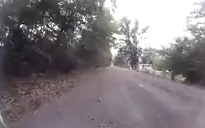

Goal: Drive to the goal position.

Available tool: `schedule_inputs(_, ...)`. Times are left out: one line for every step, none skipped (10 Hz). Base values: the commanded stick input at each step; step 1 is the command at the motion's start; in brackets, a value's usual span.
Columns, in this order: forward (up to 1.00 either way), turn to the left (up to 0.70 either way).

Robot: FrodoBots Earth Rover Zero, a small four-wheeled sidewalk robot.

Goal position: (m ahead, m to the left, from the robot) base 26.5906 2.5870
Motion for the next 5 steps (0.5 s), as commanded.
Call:
schedule_inputs(0.70,0.00)
schedule_inputs(0.70,0.00)
schedule_inputs(0.70,0.00)
schedule_inputs(0.70,0.00)
schedule_inputs(0.70,0.00)
